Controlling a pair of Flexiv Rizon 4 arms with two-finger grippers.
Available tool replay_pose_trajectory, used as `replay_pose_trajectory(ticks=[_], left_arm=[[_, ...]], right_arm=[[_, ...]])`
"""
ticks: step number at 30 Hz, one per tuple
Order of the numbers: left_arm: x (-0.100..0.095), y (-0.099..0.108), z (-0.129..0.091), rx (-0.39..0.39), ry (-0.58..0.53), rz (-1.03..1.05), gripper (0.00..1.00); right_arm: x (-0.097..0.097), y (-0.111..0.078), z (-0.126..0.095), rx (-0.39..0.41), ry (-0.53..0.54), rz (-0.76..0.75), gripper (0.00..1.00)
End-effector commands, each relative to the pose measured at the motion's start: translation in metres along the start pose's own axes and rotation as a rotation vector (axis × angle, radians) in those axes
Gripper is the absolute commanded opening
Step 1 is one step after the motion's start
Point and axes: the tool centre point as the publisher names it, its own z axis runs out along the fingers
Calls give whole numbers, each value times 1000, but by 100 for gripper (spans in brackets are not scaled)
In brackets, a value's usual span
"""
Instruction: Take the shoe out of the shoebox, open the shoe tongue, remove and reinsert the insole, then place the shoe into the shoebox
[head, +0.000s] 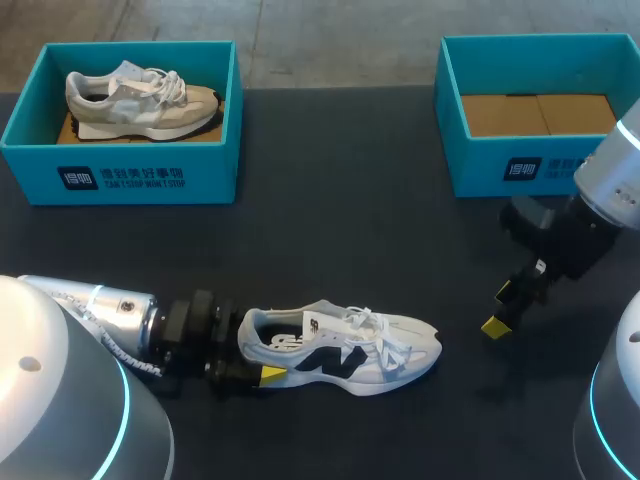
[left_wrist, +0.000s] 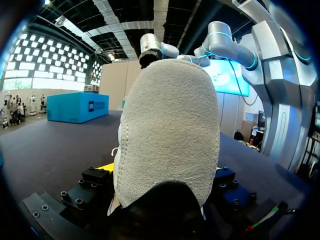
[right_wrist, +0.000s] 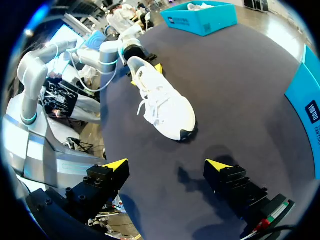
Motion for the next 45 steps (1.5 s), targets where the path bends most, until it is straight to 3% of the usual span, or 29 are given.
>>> replay_pose_trajectory(ticks=[1, 18, 25, 32, 39, 45], left_arm=[[3, 1, -4, -1, 1, 4, 0], [3, 0, -4, -3, 9, 0, 0], [3, 0, -4, -3, 9, 0, 0], [3, 0, -4, -3, 9, 0, 0], [3, 0, -4, -3, 9, 0, 0], [3, 0, -4, -3, 9, 0, 0]], right_arm=[[1, 0, 1, 1, -3, 0, 100], [1, 0, 1, 1, -3, 0, 100], [8, 30, -2, 93, -40, 4, 100], [23, 49, 0, 160, -127, 162, 100], [35, 69, 10, 192, -213, 317, 100], [42, 86, 19, 167, -293, 381, 100]])
